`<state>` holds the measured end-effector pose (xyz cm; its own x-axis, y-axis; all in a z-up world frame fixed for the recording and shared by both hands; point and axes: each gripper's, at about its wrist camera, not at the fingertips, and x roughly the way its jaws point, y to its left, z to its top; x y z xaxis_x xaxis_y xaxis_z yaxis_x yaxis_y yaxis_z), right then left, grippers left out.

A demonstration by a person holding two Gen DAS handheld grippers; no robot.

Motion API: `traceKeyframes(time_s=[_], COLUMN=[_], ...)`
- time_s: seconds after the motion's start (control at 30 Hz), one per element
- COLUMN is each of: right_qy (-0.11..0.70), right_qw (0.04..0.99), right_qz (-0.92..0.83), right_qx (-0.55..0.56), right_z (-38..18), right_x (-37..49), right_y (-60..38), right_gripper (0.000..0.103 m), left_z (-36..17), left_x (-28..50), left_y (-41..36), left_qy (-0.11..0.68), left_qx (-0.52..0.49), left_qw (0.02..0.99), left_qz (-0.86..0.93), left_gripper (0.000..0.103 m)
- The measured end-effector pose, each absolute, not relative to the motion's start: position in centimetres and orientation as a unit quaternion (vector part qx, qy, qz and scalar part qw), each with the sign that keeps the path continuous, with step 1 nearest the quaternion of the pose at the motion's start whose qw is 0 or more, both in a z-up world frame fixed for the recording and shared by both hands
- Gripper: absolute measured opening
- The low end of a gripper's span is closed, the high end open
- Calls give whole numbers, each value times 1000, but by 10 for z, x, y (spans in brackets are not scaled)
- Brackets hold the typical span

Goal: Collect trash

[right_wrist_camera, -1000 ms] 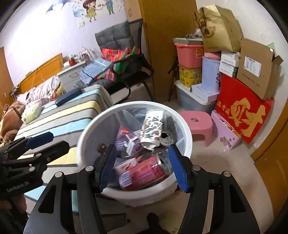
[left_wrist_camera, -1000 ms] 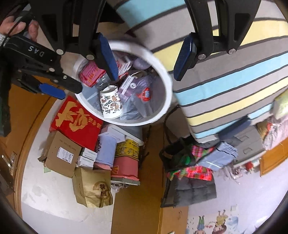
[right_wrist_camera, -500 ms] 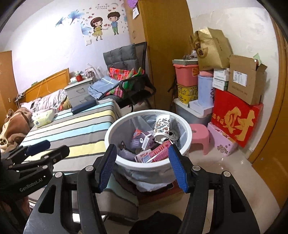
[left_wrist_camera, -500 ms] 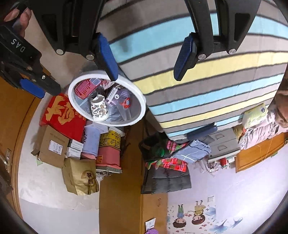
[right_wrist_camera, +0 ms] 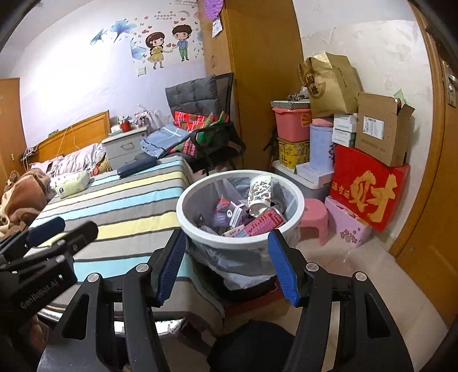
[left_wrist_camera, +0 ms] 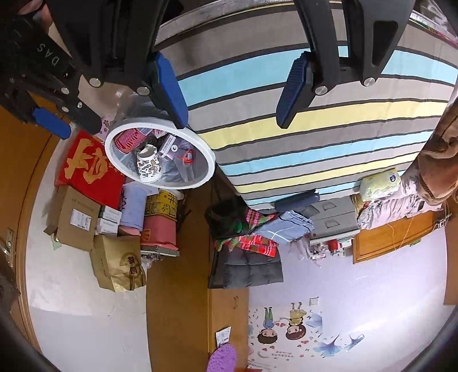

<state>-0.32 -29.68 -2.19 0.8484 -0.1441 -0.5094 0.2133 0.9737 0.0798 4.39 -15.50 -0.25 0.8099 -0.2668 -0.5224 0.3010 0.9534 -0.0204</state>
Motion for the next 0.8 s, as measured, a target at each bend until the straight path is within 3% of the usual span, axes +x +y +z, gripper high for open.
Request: traceKeyframes(time_s=[0.8], right_qy=[257], right_qw=[960], right_qz=[-92], right_qx=[63], right_z=[-20], right_x=[-11], right_y=[-288], right_gripper=[61], left_z=[-2], left_x=[40], left_y=[-148], left_qy=[268], left_qx=[32], left_qw=[953], left_qz=[-141], left_gripper=[64])
